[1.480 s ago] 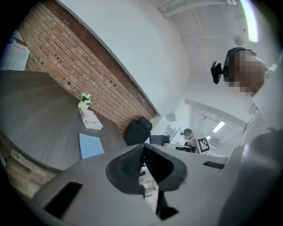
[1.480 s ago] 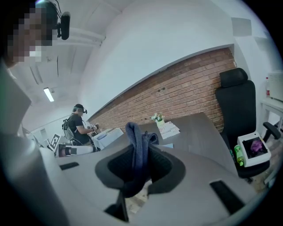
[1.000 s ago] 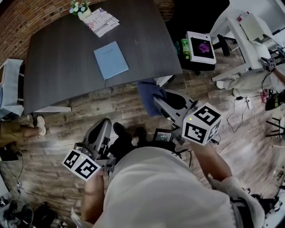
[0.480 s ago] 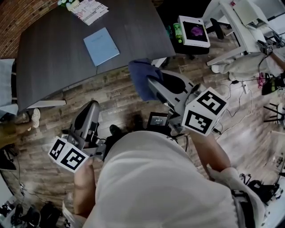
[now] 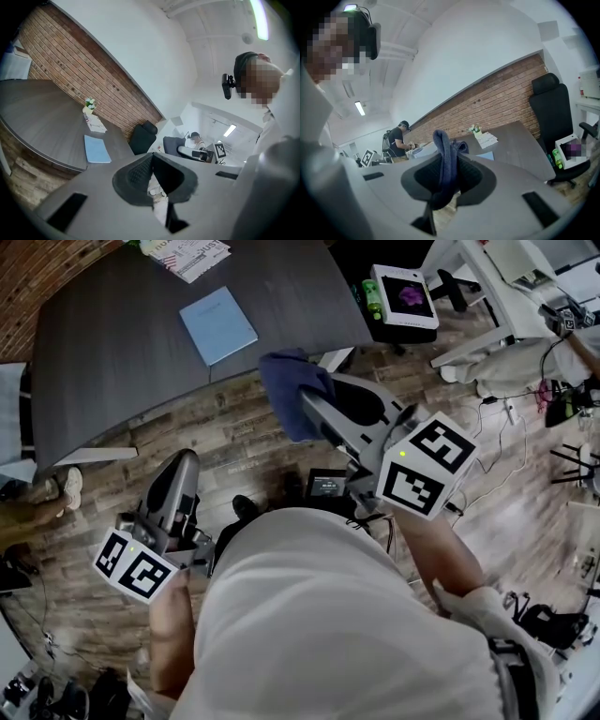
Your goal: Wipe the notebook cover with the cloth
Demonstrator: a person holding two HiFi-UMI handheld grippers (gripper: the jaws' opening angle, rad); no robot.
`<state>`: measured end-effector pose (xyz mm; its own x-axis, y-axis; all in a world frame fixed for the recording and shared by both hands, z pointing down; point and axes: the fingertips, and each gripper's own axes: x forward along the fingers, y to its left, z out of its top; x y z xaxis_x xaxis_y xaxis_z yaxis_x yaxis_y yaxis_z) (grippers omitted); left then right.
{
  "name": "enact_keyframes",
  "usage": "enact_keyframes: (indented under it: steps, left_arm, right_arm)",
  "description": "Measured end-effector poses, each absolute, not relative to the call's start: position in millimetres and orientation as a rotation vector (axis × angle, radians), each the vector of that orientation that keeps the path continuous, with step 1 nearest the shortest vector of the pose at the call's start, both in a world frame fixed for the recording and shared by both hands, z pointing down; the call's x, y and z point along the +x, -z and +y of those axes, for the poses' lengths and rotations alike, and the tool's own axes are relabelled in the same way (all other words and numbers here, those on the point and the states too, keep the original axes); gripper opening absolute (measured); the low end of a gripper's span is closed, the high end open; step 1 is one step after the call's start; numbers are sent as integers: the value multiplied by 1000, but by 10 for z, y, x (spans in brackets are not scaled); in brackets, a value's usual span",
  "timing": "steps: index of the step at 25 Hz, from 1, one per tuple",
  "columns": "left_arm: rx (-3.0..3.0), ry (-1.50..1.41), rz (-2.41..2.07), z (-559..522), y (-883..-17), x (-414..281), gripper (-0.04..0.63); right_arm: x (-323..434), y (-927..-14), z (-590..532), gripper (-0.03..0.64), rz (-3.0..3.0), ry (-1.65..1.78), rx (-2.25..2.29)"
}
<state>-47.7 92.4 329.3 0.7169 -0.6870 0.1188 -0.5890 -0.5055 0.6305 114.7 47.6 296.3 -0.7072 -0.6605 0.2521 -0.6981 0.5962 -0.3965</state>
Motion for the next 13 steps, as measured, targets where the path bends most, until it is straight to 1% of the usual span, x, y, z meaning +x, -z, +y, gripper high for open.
enact_keyframes:
  steps: [13]
  left_arm:
    - [2258, 197, -924, 1128, -3330, -688, 8]
  right_arm:
    - [891, -3013, 702, 78, -2708, -733, 1188]
